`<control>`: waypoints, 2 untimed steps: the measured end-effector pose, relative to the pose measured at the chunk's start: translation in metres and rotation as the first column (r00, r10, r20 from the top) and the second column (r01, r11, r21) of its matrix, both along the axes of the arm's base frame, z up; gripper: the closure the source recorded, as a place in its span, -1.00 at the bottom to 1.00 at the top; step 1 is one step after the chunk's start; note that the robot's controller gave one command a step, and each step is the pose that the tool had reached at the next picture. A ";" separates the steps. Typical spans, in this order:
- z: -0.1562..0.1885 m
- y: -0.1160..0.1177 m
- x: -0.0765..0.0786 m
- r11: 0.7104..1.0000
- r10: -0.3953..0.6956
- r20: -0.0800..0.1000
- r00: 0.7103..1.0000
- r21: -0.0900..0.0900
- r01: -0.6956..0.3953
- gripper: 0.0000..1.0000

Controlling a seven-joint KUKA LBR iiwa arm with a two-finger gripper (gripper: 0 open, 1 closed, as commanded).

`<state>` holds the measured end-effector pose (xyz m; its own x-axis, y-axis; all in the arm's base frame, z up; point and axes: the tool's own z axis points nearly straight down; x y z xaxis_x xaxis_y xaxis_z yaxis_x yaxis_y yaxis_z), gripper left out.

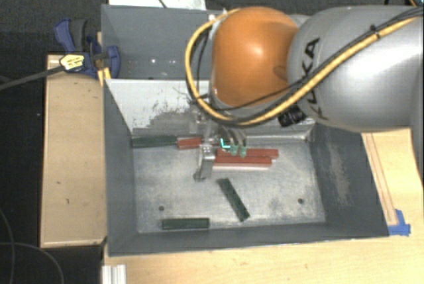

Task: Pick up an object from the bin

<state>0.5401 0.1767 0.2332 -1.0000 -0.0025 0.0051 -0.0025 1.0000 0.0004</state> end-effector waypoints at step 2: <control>-0.167 -0.114 -0.023 0.996 -0.094 0.003 0.996 -0.002 0.094 -1.00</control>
Offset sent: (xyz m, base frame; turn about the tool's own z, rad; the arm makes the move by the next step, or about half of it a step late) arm -0.0258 -0.0469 -0.0802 0.0133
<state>0.5169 0.0630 0.0665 -0.9958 0.0919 0.0025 0.0918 0.9958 -0.0020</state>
